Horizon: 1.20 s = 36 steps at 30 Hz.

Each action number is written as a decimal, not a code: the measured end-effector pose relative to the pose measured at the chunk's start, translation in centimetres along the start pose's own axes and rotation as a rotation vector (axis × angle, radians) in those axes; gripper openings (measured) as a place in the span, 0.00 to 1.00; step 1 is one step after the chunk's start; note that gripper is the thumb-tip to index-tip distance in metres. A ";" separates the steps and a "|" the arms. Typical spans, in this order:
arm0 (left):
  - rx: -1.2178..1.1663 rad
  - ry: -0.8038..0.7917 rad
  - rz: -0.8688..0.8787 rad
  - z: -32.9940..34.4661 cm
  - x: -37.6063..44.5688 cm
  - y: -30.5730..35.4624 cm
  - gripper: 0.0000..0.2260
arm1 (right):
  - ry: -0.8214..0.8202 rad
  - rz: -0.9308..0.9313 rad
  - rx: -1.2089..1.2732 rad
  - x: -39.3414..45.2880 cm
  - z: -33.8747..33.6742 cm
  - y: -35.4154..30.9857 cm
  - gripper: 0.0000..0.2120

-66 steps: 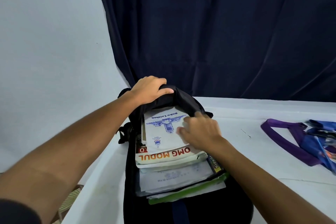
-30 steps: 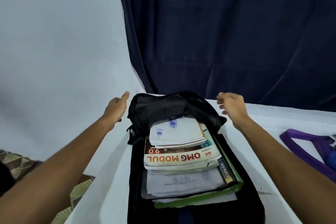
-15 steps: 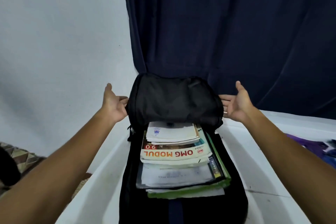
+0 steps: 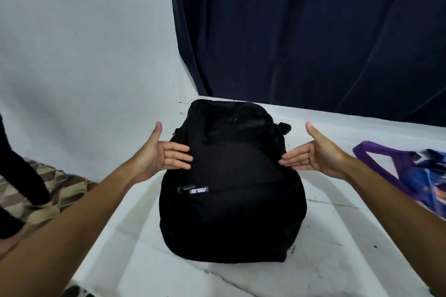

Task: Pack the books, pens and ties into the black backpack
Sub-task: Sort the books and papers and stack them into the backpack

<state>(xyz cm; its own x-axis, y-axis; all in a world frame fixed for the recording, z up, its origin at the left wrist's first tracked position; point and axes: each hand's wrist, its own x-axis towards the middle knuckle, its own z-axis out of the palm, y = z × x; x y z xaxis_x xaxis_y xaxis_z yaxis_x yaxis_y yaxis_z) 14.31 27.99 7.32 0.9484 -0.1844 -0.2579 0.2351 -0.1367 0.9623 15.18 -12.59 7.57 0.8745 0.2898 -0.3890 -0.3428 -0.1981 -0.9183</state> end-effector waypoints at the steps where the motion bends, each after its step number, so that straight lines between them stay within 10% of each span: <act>1: -0.024 0.095 0.033 0.1 -0.1 -0.3 0.37 | 0.064 -0.034 0.000 0.0 0.2 0.4 0.45; 6: 0.086 0.489 0.096 0.2 0.8 -1.3 0.17 | 0.446 -0.058 -0.156 0.6 1.4 1.6 0.32; 14: -0.055 0.147 -0.079 2.2 2.8 -2.9 0.29 | 0.427 0.203 -0.108 2.4 4.7 3.7 0.45; 36: -0.442 0.018 -0.111 6.6 1.5 -3.1 0.43 | 0.384 0.166 0.136 0.7 1.1 1.3 0.38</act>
<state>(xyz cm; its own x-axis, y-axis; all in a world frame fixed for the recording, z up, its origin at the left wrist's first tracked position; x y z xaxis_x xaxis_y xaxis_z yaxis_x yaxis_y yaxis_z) 13.63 21.66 3.35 0.9149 -0.1744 -0.3641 0.4003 0.2741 0.8744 14.96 -11.67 6.09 0.8593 -0.1096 -0.4996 -0.5086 -0.0805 -0.8572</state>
